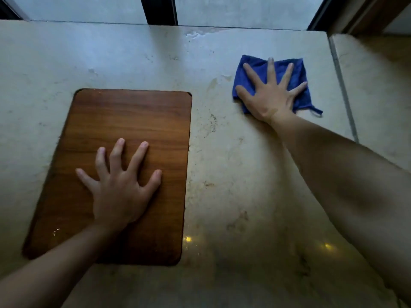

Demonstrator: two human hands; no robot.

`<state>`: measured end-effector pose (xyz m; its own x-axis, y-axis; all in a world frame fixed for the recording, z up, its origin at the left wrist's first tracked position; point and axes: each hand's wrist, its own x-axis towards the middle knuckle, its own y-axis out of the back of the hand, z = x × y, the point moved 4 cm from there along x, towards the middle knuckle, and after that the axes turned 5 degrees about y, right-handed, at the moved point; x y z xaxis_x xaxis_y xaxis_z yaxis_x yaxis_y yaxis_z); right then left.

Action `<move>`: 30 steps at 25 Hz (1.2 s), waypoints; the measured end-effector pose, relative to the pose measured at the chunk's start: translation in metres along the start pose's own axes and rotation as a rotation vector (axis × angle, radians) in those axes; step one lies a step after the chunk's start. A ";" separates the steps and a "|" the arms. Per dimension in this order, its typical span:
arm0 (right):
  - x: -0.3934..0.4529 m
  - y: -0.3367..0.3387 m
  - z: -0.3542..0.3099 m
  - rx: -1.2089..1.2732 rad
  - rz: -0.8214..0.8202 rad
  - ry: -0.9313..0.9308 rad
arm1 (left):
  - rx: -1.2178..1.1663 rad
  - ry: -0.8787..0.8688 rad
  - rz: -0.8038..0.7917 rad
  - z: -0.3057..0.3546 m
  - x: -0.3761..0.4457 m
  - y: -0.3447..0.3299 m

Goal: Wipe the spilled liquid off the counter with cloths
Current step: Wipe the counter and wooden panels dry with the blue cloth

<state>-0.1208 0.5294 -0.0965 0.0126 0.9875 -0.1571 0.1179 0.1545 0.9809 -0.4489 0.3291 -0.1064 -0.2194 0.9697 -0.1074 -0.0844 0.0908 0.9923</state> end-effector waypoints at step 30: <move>-0.409 -0.085 -0.099 -0.001 0.114 -0.098 | -0.120 -0.122 0.128 -0.001 0.002 -0.009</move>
<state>-0.2344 0.1156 -0.1039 0.1222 0.9910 -0.0549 0.1091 0.0416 0.9932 -0.4497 0.3305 -0.1152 -0.1167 0.9925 0.0351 -0.1797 -0.0559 0.9821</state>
